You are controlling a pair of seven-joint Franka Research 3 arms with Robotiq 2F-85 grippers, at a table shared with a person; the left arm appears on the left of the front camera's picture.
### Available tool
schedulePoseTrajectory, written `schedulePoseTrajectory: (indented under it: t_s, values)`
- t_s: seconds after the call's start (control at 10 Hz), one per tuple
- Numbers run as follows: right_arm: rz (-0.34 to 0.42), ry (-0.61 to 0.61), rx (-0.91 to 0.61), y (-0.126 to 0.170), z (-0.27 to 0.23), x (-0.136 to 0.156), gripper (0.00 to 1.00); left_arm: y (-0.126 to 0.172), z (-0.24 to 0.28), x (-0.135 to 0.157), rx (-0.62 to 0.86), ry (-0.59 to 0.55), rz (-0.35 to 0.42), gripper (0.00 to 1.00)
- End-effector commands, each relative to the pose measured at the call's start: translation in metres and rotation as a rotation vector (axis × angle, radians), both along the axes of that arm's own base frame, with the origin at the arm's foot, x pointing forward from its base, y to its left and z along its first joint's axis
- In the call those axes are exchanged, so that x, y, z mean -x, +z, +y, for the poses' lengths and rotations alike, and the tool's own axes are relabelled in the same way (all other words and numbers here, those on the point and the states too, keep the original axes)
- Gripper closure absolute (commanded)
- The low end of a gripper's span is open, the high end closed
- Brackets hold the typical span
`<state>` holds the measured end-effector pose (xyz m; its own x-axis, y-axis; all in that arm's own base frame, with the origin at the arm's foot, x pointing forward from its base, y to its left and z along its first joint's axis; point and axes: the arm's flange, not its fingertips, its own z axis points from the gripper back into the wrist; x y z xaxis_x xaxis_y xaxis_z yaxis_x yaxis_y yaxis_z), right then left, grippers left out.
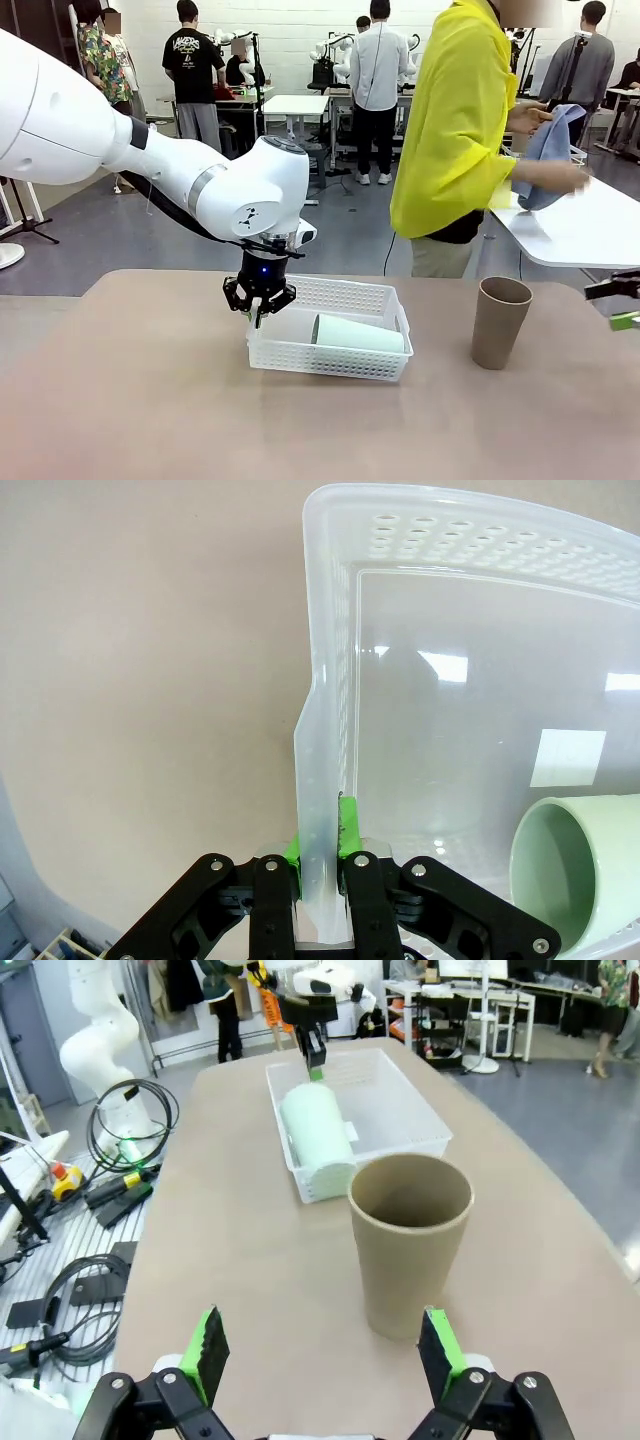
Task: Clean and organize the cups into the basket.
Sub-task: Pick up the Reusable plastic cup from the right side of the table and stack it inside the Organizing basket in the center of the table.
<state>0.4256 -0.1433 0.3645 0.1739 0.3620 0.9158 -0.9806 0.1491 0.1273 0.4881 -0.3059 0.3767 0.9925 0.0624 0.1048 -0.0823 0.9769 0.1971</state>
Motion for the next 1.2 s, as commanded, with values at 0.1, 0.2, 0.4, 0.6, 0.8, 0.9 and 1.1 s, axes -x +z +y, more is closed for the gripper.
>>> schedulePoseTrajectory:
  t_s: [0.1, 0.2, 0.4, 0.6, 0.8, 0.9, 1.1]
  values:
    - [0.029, 0.044, 0.036, -0.048, 0.006, -0.053, 0.0, -0.002, 0.001, 0.001, -0.006, -0.003, 0.003, 1.0]
    - [0.039, 0.042, 0.04, -0.058, 0.01, -0.058, 0.0, -0.002, 0.001, 0.001, -0.006, -0.003, 0.003, 1.0]
    - [0.075, 0.02, 0.046, -0.072, 0.015, -0.066, 0.0, -0.002, 0.001, 0.001, -0.006, -0.003, 0.003, 1.0]
    - [0.097, 0.006, 0.049, -0.082, 0.022, -0.073, 0.0, -0.002, 0.001, 0.001, -0.006, -0.003, 0.003, 1.0]
    - [0.105, -0.014, 0.063, -0.09, 0.03, -0.08, 0.0, -0.002, 0.001, 0.001, -0.006, -0.003, 0.003, 1.0]
    - [0.101, -0.017, 0.06, -0.089, 0.035, -0.083, 0.0, -0.002, 0.001, 0.001, -0.006, -0.003, 0.003, 1.0]
    - [0.083, -0.014, 0.053, -0.086, 0.043, -0.085, 0.0, -0.002, 0.001, 0.001, -0.006, -0.003, 0.003, 1.0]
